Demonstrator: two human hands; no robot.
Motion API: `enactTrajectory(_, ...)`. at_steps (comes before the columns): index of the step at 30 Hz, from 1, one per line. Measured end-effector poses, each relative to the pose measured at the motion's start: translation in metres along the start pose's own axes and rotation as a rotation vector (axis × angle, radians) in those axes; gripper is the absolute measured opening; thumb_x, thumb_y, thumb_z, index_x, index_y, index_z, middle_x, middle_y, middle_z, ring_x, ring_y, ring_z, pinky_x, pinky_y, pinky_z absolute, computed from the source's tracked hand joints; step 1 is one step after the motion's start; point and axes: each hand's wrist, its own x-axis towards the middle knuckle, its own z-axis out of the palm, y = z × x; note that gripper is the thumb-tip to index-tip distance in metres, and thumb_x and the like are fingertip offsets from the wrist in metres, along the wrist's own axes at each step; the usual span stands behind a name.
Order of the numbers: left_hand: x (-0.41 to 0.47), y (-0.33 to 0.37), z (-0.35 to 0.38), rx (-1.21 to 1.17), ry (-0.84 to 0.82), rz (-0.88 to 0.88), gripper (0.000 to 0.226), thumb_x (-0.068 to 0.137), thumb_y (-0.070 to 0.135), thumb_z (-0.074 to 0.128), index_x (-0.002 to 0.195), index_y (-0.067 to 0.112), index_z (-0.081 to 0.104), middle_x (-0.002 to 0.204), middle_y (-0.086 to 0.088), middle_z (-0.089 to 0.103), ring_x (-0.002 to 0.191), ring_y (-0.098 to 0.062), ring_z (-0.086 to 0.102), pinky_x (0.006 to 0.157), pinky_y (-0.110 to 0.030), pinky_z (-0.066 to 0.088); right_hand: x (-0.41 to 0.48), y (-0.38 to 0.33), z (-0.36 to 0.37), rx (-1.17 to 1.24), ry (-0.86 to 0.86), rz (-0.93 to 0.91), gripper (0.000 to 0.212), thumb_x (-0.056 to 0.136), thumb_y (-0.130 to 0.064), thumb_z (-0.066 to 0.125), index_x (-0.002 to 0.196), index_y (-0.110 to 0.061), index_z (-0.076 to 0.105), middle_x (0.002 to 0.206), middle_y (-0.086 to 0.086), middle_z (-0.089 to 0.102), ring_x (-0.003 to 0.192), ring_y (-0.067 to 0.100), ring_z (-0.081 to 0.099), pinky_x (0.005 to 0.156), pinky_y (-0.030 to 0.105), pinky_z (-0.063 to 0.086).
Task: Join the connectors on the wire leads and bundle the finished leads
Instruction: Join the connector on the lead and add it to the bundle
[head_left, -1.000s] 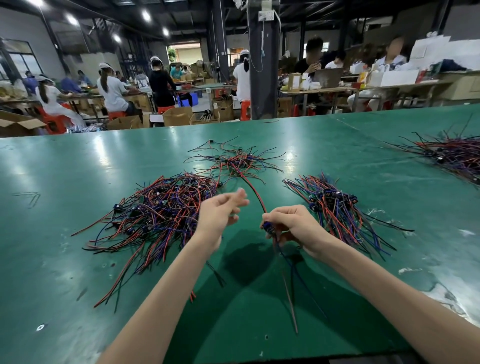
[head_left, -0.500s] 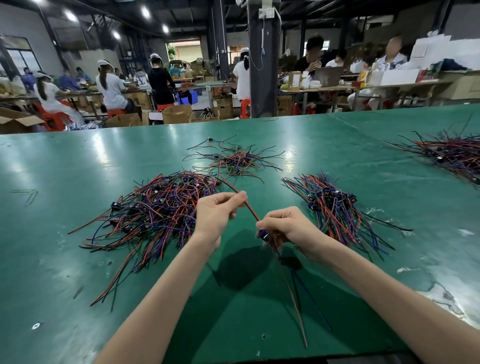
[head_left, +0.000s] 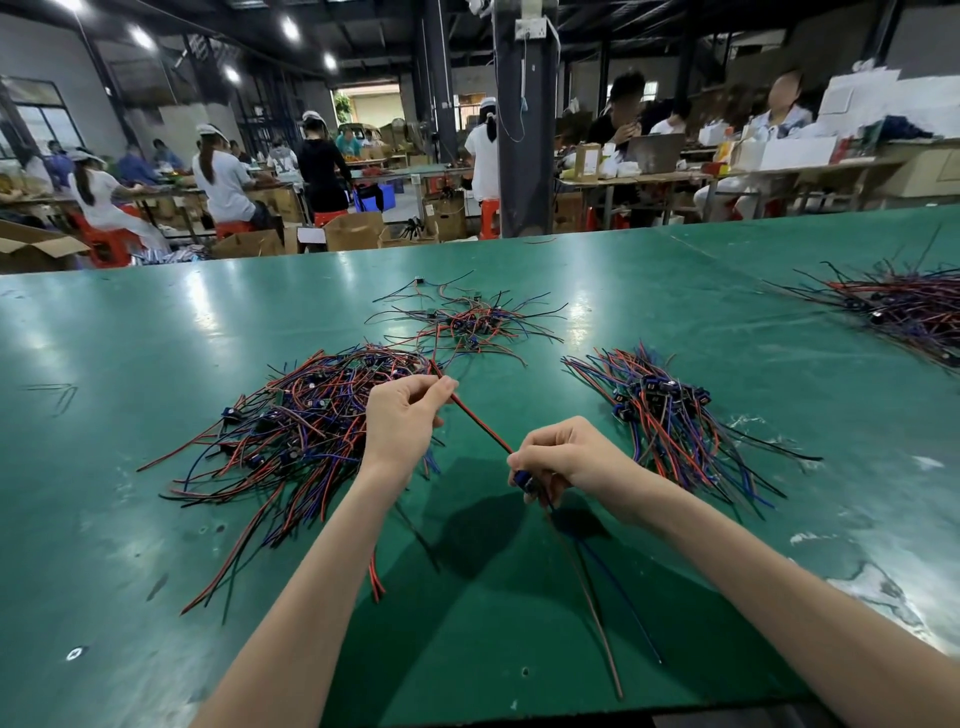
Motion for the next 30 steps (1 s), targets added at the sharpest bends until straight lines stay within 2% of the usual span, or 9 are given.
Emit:
enactTrajectory(4, -0.002, 0.001, 0.0, 0.027, -0.068, -0.001, 0.023, 0.09, 0.011, 0.061, 0.071, 0.018, 0.072, 0.064, -0.003, 0.062, 0.05, -0.003, 0.046, 0.051, -0.015, 0.044, 0.0, 0.001, 0.001, -0.043, -0.022, 0.02, 0.022, 0.087, -0.004, 0.06, 0.066, -0.004, 0.065, 0.05, 0.003, 0.061, 0.038, 0.01, 0.05, 0.039, 0.018, 0.04)
enactTrajectory(8, -0.003, 0.005, 0.001, -0.066, -0.042, -0.067, 0.022, 0.089, 0.008, 0.062, 0.07, 0.012, 0.071, 0.079, -0.007, 0.069, 0.055, -0.007, 0.047, 0.053, -0.016, 0.046, -0.001, 0.002, 0.001, -0.042, -0.027, 0.023, 0.022, 0.087, -0.005, 0.061, 0.066, -0.005, 0.066, 0.05, 0.004, 0.06, 0.037, 0.01, 0.049, 0.038, 0.017, 0.039)
enactTrajectory(14, -0.005, 0.009, 0.002, -0.193, -0.003, -0.143, 0.015, 0.088, 0.005, 0.063, 0.076, 0.009, 0.071, 0.069, 0.006, 0.069, 0.062, -0.005, 0.053, 0.054, -0.013, 0.045, 0.0, 0.004, 0.0, -0.02, -0.055, 0.011, 0.023, 0.087, -0.006, 0.061, 0.065, -0.007, 0.067, 0.056, 0.005, 0.062, 0.053, 0.024, 0.051, 0.041, 0.02, 0.042)
enactTrajectory(18, -0.003, 0.011, 0.0, -0.285, 0.053, -0.19, 0.017, 0.087, 0.005, 0.065, 0.071, 0.011, 0.069, 0.066, 0.001, 0.068, 0.053, -0.003, 0.049, 0.051, -0.014, 0.043, 0.0, 0.004, -0.001, -0.034, -0.084, 0.015, 0.021, 0.087, -0.006, 0.061, 0.068, -0.005, 0.067, 0.053, 0.0, 0.062, 0.045, 0.014, 0.05, 0.04, 0.019, 0.043)
enactTrajectory(22, -0.003, 0.011, 0.001, -0.294, 0.037, -0.198, 0.018, 0.087, 0.005, 0.064, 0.071, 0.011, 0.067, 0.071, -0.004, 0.065, 0.059, -0.008, 0.046, 0.052, -0.015, 0.041, -0.001, 0.004, -0.001, -0.04, -0.104, 0.028, 0.02, 0.088, -0.006, 0.059, 0.07, -0.002, 0.066, 0.056, 0.004, 0.061, 0.042, 0.011, 0.05, 0.041, 0.019, 0.042)
enactTrajectory(26, -0.003, 0.011, 0.0, -0.258, -0.004, -0.181, 0.013, 0.091, 0.003, 0.058, 0.084, 0.006, 0.068, 0.069, 0.004, 0.068, 0.058, 0.001, 0.054, 0.055, -0.013, 0.044, -0.002, 0.003, -0.002, -0.029, -0.101, 0.026, 0.022, 0.088, -0.006, 0.06, 0.067, -0.004, 0.067, 0.057, 0.006, 0.061, 0.043, 0.012, 0.049, 0.041, 0.018, 0.041)
enactTrajectory(30, -0.003, 0.009, 0.0, -0.258, -0.013, -0.177, 0.016, 0.093, 0.001, 0.054, 0.088, 0.008, 0.068, 0.065, 0.009, 0.07, 0.056, 0.005, 0.057, 0.054, -0.011, 0.045, -0.003, 0.003, -0.002, 0.001, -0.115, 0.035, 0.025, 0.087, -0.007, 0.06, 0.063, -0.008, 0.067, 0.061, 0.007, 0.064, 0.049, 0.014, 0.055, 0.044, 0.019, 0.041)
